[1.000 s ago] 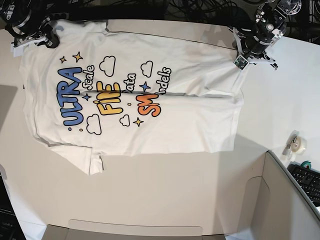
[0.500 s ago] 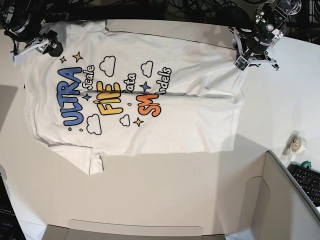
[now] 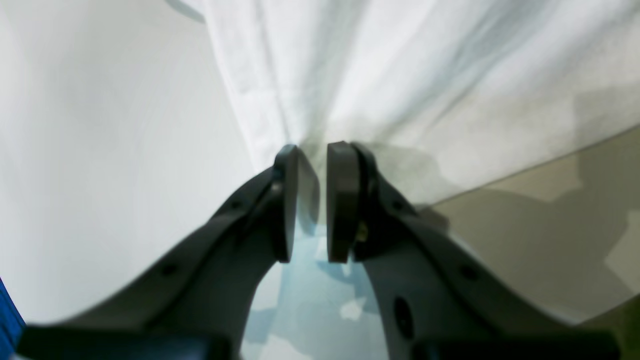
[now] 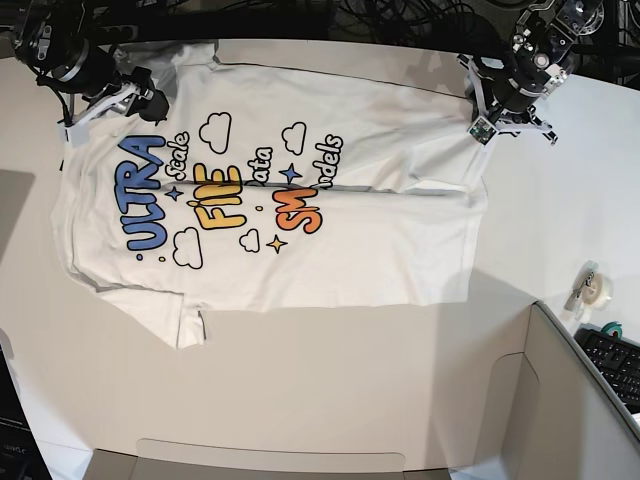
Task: Layout the t-shirt on the table in an organized manner, then fold the t-shirt properly
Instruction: 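Release the shoulders and lift both grippers off the shirt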
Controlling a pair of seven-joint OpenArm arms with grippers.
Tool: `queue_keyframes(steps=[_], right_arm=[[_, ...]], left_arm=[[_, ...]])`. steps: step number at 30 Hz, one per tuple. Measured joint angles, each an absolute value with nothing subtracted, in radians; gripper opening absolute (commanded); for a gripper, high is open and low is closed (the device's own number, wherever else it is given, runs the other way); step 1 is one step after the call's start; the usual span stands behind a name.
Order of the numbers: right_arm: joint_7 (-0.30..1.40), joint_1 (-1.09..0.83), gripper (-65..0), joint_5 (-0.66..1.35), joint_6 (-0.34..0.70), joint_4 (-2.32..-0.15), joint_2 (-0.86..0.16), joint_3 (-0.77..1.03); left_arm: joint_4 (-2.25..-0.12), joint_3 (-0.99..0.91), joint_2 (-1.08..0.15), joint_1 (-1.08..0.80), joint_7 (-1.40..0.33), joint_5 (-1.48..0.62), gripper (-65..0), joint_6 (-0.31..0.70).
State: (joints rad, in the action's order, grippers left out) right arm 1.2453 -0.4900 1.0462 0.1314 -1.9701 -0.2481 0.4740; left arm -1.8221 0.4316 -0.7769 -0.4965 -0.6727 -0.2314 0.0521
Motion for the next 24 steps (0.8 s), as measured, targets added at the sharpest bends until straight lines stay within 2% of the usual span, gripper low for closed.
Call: queue_keyframes(steps=[6,9,17,24], right_arm=[[1.246,-0.490,-35.5,1.040,0.131,-1.968,-0.251,0.472],[1.247,-0.491,-35.5,0.973,0.131,-1.968,-0.252,0.469],[1.234,-0.491,-35.5,0.809,0.134,-1.969,-0.319,0.273],[1.217,-0.485,-35.5,0.742,0.134,-1.977,-0.340,0.188]], left_arm=[[-1.822,0.432,-0.777,-0.496,-0.673,-0.231,-50.2,0.052],[-1.822,0.432,-0.776,-0.496,-0.673,-0.231,-50.2,0.052],[-1.822,0.432,-0.777,-0.496,-0.676,-0.231,-50.2,0.052],[-1.822,0.432,-0.777,-0.496,-0.674,-0.231,-50.2,0.052]])
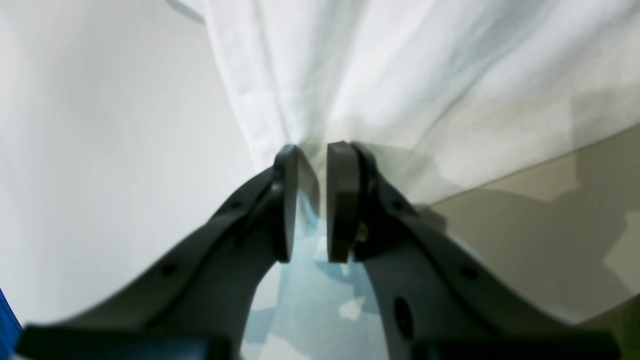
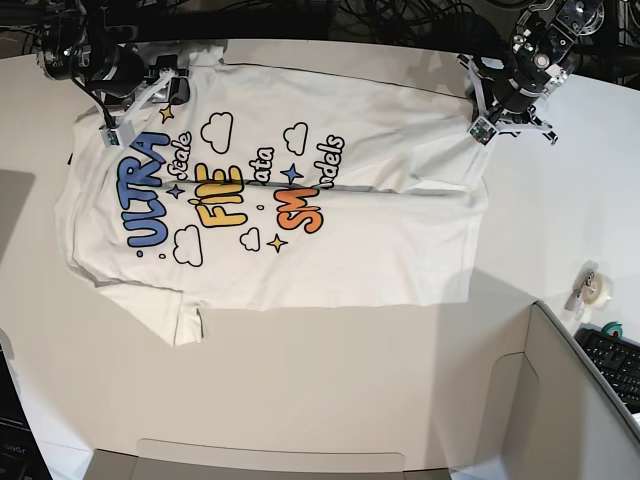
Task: Layout the t-shirt on the table in an organized manner, then fold the t-shirt properly
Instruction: 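Release the shoulders and lift both grippers off the shirt, then move the left gripper over the shirt center and grasp the printed fabric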
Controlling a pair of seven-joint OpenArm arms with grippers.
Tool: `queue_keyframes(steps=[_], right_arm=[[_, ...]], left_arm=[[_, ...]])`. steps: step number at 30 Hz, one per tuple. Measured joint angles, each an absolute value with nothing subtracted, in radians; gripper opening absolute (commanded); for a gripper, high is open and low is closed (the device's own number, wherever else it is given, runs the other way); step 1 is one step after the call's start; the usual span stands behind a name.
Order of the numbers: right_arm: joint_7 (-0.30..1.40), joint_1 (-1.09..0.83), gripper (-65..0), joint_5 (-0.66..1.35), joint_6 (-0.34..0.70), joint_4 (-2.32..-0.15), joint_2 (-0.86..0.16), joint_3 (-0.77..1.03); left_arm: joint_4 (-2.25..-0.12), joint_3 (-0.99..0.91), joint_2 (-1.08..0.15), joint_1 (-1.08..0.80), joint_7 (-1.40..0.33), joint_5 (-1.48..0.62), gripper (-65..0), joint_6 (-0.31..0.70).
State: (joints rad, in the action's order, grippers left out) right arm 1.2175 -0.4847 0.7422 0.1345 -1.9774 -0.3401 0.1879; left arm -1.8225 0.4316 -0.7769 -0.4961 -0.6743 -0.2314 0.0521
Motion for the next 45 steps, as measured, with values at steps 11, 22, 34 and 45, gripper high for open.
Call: queue_keyframes(steps=[11,22,34,45], right_arm=[[1.204,-0.485,-35.5,0.751,0.135,-1.981,-0.410,0.099],[1.210,-0.482,-35.5,0.754,0.135,-1.981,-0.409,0.099],[1.211,-0.482,-35.5,0.754,0.135,-1.981,-0.407,0.099],[1.200,-0.477,-35.5,0.766,0.143,-1.955,-0.404,0.099]], left_arm=[[-2.004,0.367,-0.759,-0.545,-0.901,-0.305,-50.2,0.138],[-2.075,0.277,-0.723,-0.555,-0.968,-0.317,-50.3,0.154],[-2.076,0.115,-0.561,-0.554,-0.834,-0.324,-64.9,0.157],[-2.075,0.535,-0.396,-0.278,-0.906,-0.320,-64.8,0.155]])
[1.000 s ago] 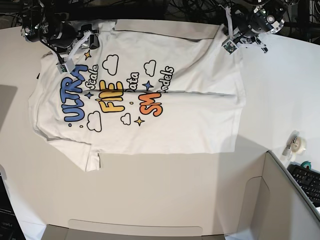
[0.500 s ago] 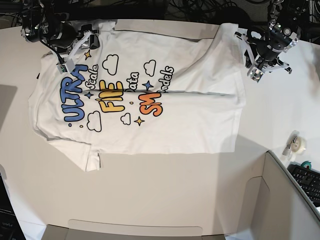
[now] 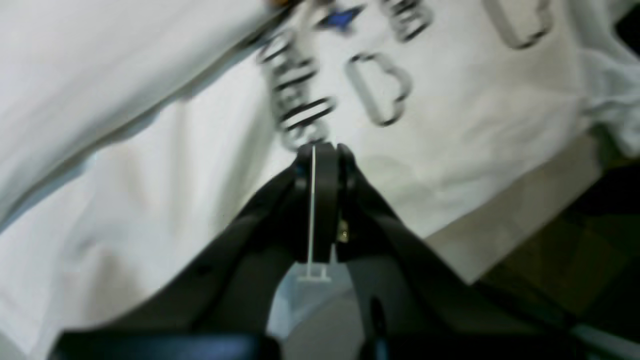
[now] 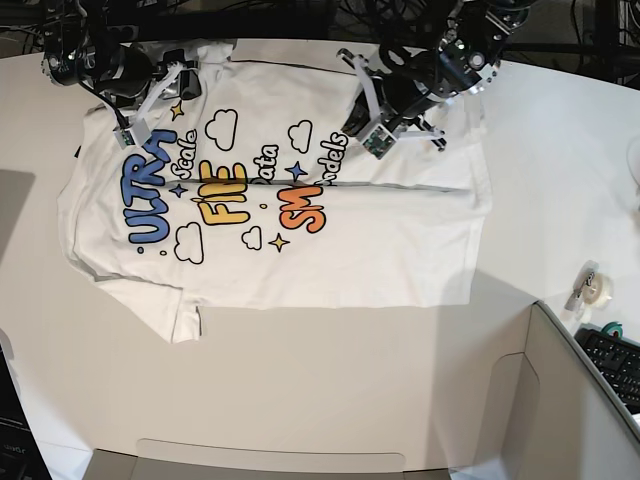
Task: Layout the t-shirt on the table in an organized manner, then fold the t-shirt properly
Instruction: 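Move the left gripper over the shirt center and grasp the printed fabric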
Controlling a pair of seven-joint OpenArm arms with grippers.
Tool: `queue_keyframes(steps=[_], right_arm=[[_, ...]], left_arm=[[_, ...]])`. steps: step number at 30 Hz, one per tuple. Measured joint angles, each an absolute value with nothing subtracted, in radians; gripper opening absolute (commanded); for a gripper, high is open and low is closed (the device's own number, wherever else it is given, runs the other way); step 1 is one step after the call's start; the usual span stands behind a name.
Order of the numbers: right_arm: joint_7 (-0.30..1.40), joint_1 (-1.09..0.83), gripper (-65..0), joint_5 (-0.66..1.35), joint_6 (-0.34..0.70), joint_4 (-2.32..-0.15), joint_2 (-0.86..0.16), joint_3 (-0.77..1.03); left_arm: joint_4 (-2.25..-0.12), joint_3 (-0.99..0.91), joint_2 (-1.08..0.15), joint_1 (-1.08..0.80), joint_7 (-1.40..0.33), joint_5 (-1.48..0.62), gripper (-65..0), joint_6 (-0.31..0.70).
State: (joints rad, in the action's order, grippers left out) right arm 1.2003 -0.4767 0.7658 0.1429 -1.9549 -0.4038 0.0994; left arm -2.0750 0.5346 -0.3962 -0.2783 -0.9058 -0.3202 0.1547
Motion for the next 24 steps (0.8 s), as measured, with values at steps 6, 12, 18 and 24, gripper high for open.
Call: queue_keyframes(steps=[6,12,18,24], right_arm=[[1.198,-0.477,-35.5,0.767,0.143,-1.954,-0.401,0.099],[1.196,-0.477,-35.5,0.767,0.143,-1.954,-0.397,0.099],[1.192,-0.479,-35.5,0.765,0.143,-1.954,-0.392,0.099],[1.189,-0.479,-35.5,0.765,0.143,-1.954,-0.392,0.099]], left_arm=[[-2.046,0.639,-0.282,-0.113,-0.984,-0.314,-64.7,0.151],[-1.947,0.677,-0.220,-0.052,-1.002,-0.315,-64.7,0.154],[-1.760,0.703,-0.154,-0.032,-0.989,-0.310,-64.7,0.154],[-1.717,0.702,-0.144,-0.025,-0.942,-0.314,-64.7,0.150]])
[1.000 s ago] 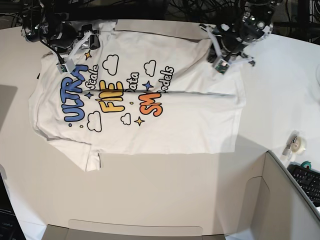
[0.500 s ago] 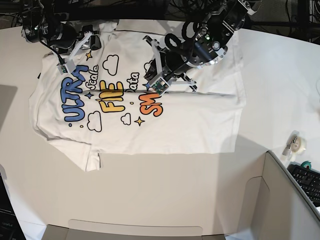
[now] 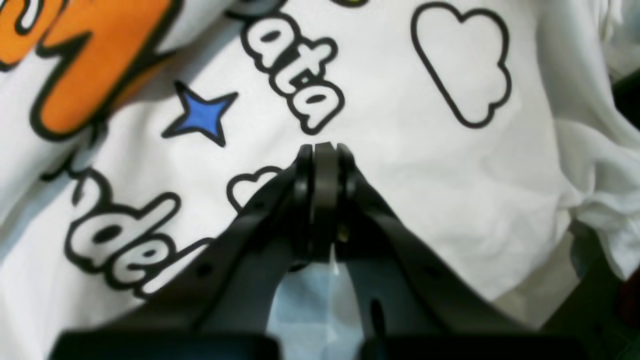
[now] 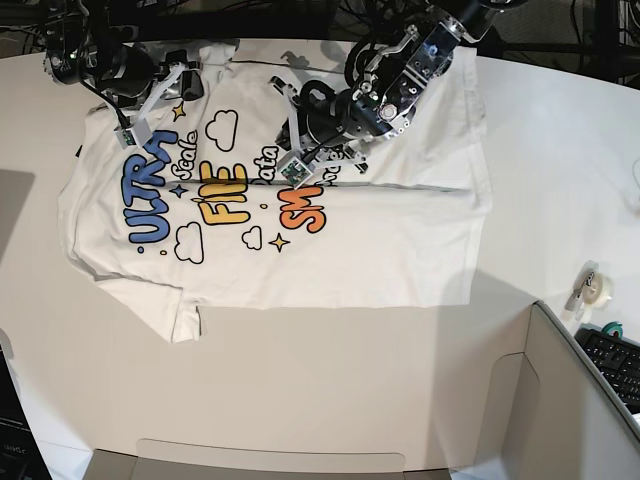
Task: Layout the t-shirt on the table in an organized manner, then fold the t-shirt properly
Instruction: 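Move the left gripper over the shirt center and grasp the printed fabric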
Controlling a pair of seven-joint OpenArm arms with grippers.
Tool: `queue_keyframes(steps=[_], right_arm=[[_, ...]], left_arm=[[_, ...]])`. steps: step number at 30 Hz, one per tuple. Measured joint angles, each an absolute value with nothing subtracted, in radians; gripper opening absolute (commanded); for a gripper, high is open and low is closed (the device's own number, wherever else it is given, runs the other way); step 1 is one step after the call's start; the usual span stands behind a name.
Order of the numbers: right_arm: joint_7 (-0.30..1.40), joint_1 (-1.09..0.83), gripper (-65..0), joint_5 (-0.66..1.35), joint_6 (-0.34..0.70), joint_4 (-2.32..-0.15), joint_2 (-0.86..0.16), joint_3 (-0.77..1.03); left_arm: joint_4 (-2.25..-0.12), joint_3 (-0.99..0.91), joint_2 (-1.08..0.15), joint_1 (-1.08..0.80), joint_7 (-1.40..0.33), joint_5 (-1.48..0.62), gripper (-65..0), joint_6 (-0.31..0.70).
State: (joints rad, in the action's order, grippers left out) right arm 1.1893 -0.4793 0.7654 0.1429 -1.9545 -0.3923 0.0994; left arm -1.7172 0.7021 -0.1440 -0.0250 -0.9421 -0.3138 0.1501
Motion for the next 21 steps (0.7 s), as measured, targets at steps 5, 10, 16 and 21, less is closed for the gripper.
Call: queue_keyframes(steps=[5,10,16,21], right_arm=[[1.189,-0.479,-35.5,0.765,0.143,-1.954,-0.390,0.099],[1.187,-0.477,-35.5,0.761,0.143,-1.954,-0.390,0.088],[1.165,-0.455,-35.5,0.767,0.147,-1.942,-0.390,0.021],[1.142,-0.443,-35.5,0.796,0.155,-1.913,-0.389,0.005]], left_arm=[[-1.734,0.702,-0.127,-0.030,-0.960,-0.309,-64.7,0.150],[-1.824,0.720,-0.130,-0.047,-0.960,-0.307,-64.7,0.141],[-1.856,0.731,-0.093,-0.088,-0.966,-0.310,-64.7,0.146],[-1.803,0.730,-0.051,-0.072,-0.960,-0.306,-64.7,0.146]])
